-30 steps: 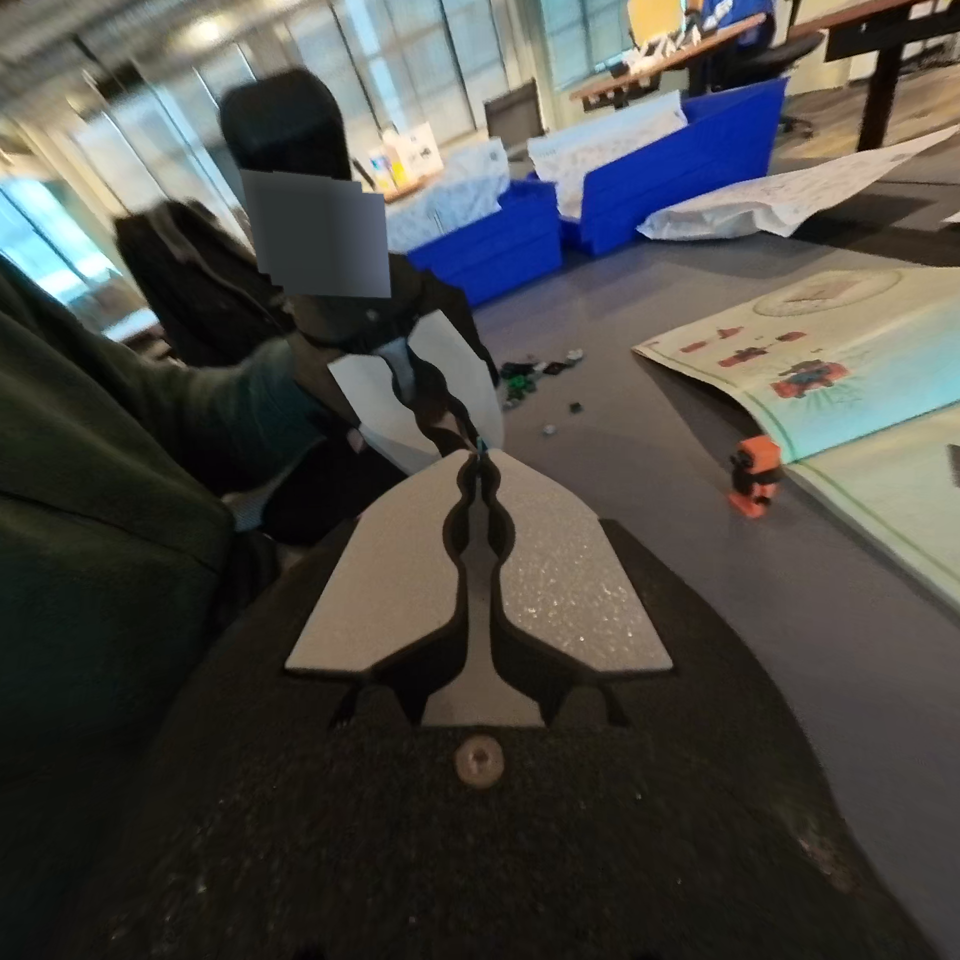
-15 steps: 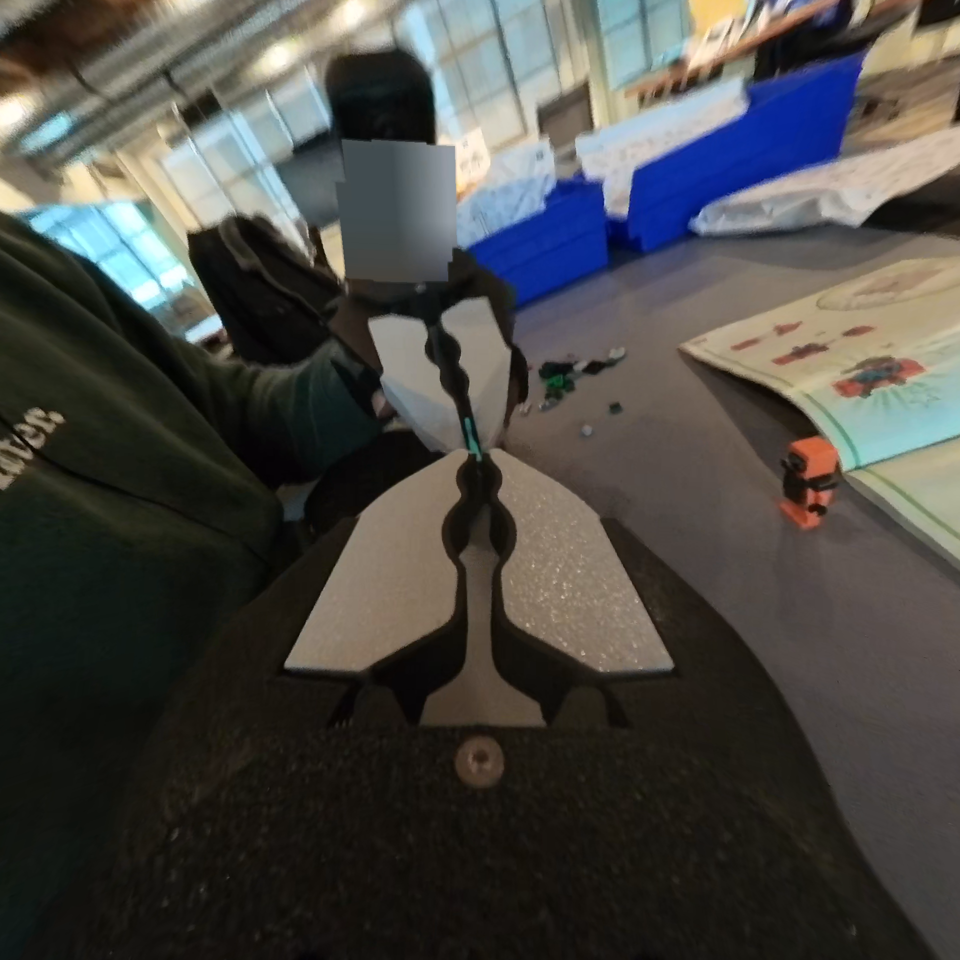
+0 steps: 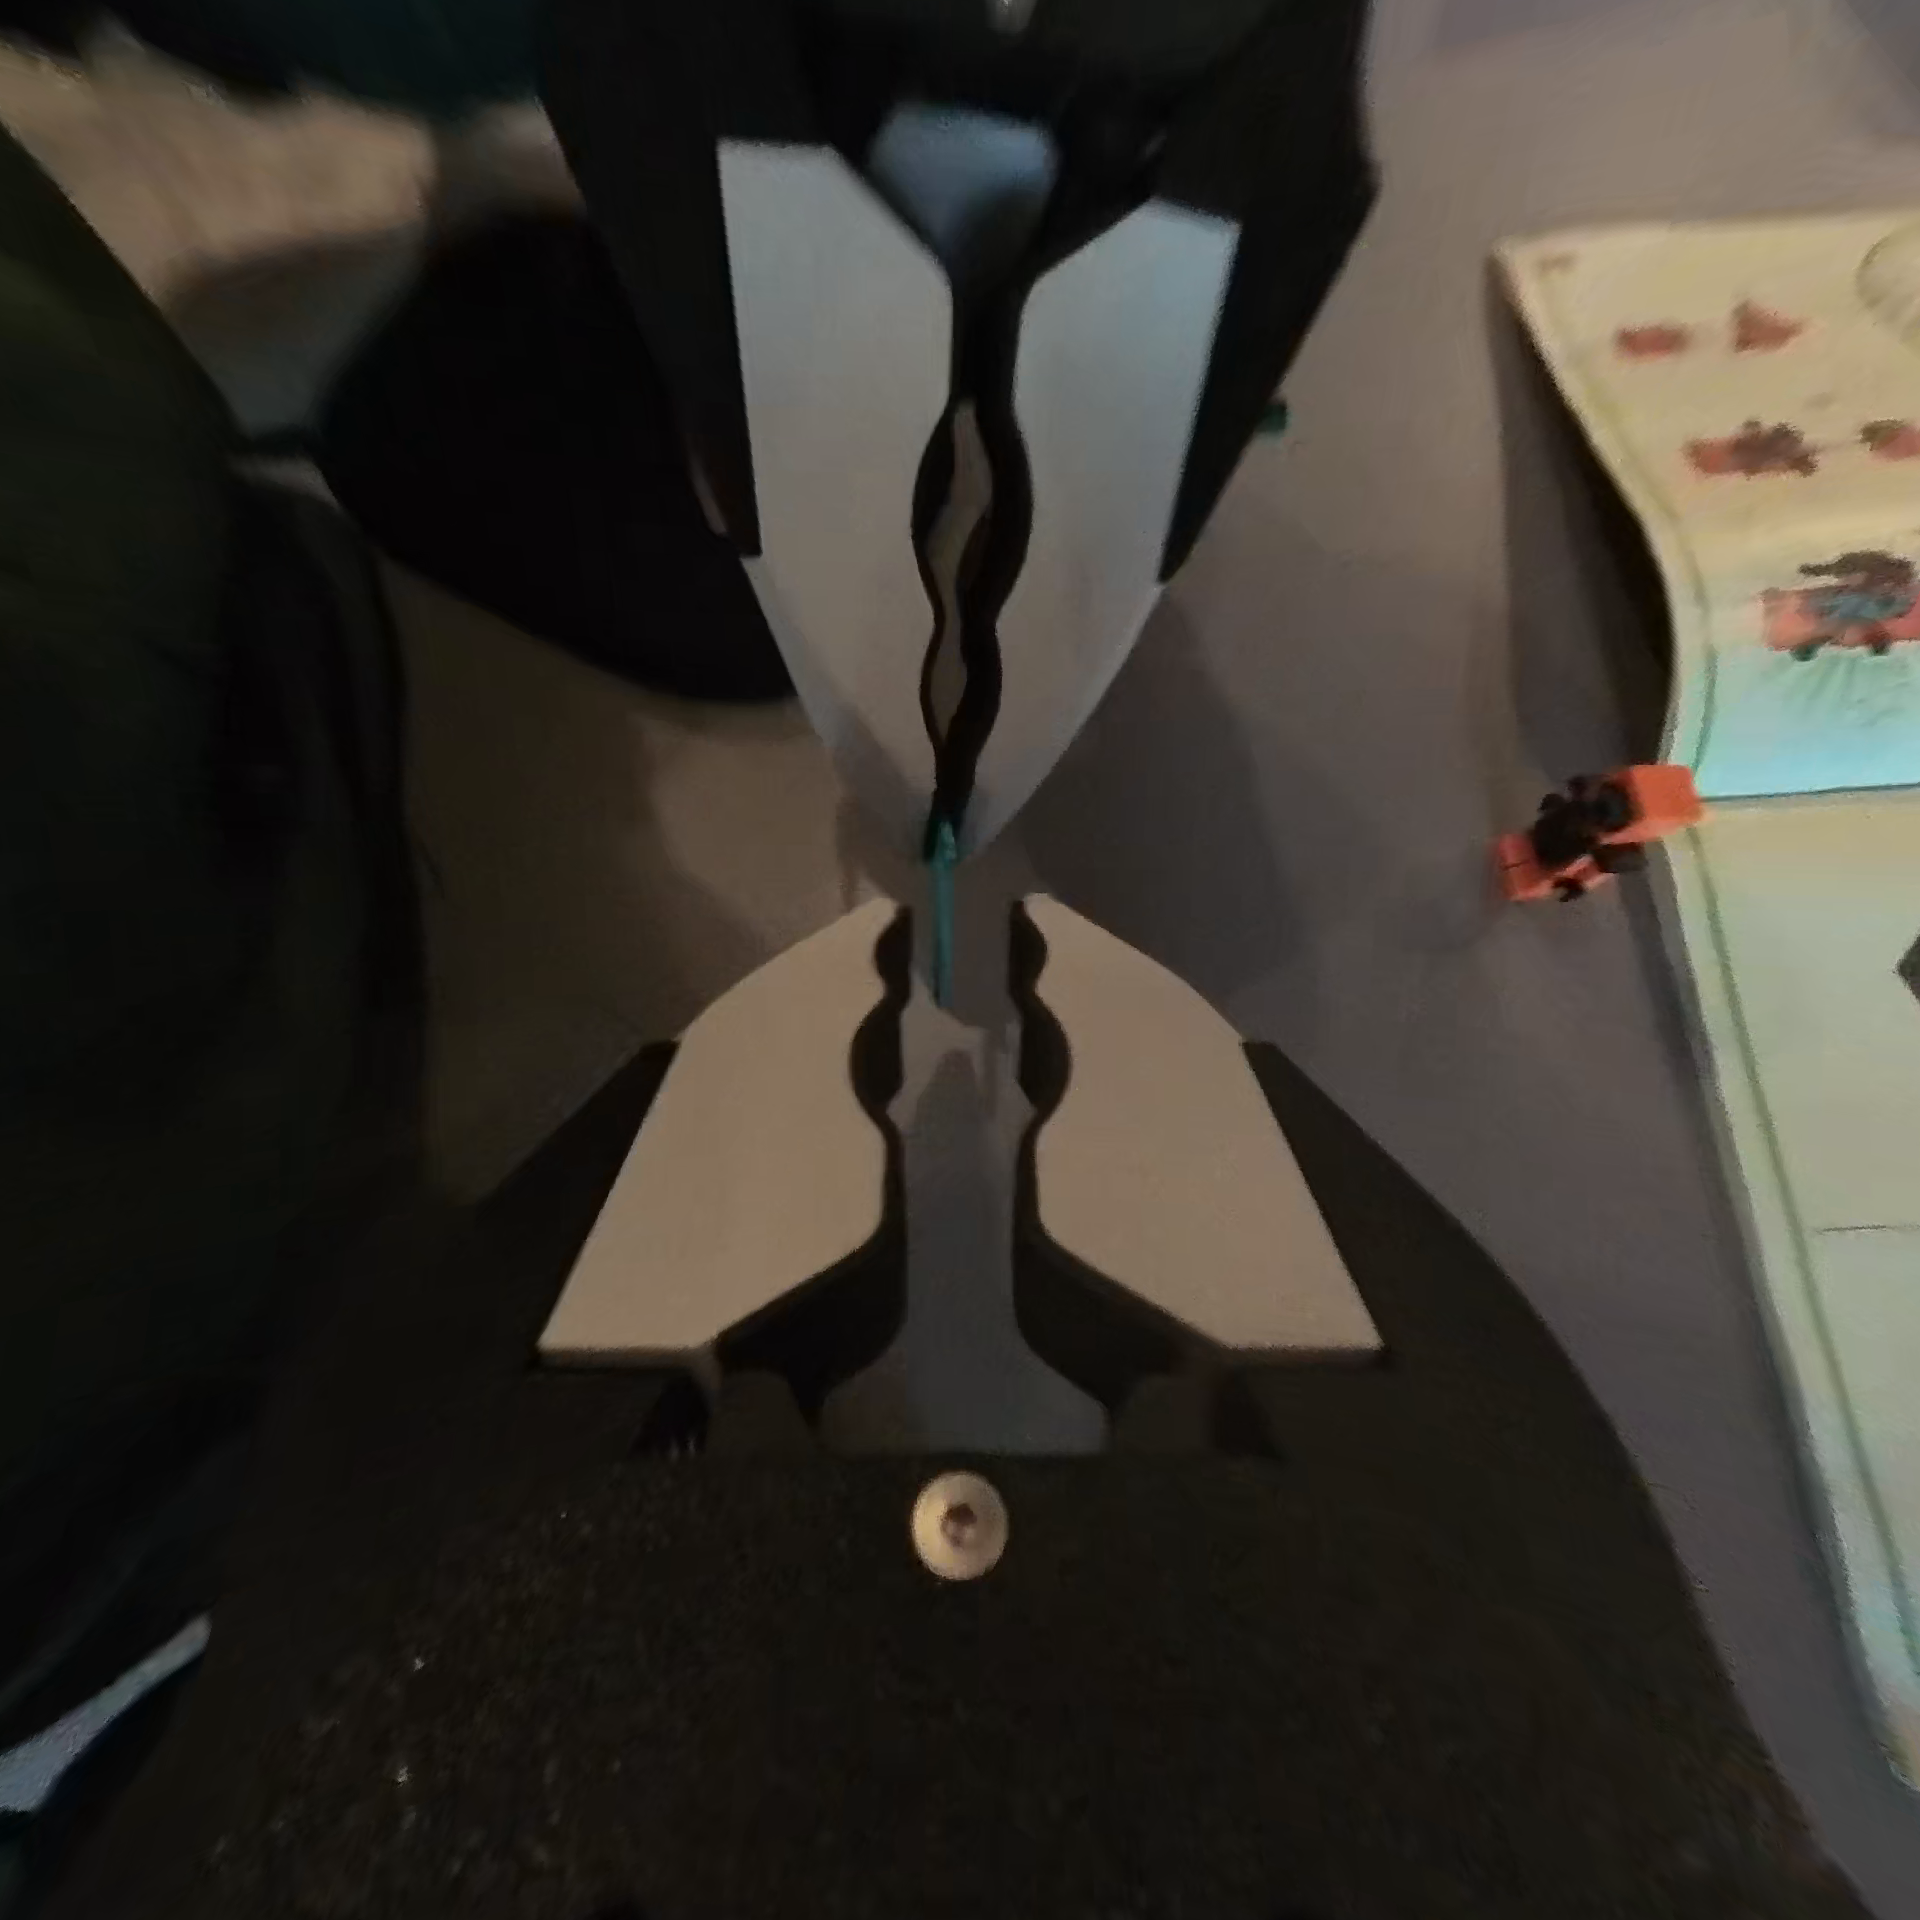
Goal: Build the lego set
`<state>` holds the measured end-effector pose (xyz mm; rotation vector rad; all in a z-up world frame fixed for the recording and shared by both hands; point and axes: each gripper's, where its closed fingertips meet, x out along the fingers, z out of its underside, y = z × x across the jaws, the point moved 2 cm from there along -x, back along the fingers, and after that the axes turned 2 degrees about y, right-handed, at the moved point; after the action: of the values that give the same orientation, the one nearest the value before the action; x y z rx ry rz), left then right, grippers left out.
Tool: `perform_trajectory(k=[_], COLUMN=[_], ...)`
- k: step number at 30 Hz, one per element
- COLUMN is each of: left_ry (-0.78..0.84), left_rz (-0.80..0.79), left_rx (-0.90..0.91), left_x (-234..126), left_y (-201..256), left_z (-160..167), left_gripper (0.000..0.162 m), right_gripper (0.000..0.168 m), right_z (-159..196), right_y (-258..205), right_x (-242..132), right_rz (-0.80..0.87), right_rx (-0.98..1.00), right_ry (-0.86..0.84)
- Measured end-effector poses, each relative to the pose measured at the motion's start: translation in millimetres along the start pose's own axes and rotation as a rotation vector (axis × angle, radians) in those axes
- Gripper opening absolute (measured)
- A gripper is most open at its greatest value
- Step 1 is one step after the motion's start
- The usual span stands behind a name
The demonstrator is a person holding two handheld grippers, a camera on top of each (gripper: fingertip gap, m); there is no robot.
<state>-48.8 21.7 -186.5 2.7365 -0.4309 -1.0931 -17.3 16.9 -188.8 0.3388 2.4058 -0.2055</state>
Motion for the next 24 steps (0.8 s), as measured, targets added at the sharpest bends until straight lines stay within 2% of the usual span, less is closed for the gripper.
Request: perform_trajectory(k=[2, 6, 7, 9, 13, 15, 24], left_ry=[-0.026, -0.006, 0.014, 0.071, 0.178, 0.206, 0.205], left_rz=[-0.013, -0.053, -0.080, -0.152, -0.277, -0.310, -0.333], left_rx=[0.016, 0.038, 0.041, 0.016, -0.045, -0.059, -0.065], left_x=[2.9, 2.9, 0.3, -8.6, -26.9, -30.2, -28.3], left_y=[-1.6, -5.2, -8.7, -18.7, -35.1, -38.0, -34.9], left_z=[1.2, 0.9, 0.4, -0.9, 3.4, 8.1, 31.8], left_gripper=[0.002, 0.004, 0.012, 0.022, 0.019, 0.018, 0.018], right_gripper=[0.003, 0.002, 0.002, 0.002, 0.002, 0.002, 0.007], right_z=[3.3, 5.3, 5.3, 4.0, 13.8, 25.5, 42.1], right_y=[-1.3, 1.1, 2.8, 14.8, 62.8, 83.6, 107.3], right_x=[3.3, 3.5, 2.6, -0.9, -12.5, -13.8, 4.4], right_rz=[-0.001, -0.010, -0.022, -0.009, 0.040, 0.090, 0.174], right_rx=[-0.007, 0.082, 0.141, 0.316, 0.845, 0.979, 1.084], right_ry=[-0.014, 0.023, 0.048, 0.137, 0.342, 0.374, 0.248])
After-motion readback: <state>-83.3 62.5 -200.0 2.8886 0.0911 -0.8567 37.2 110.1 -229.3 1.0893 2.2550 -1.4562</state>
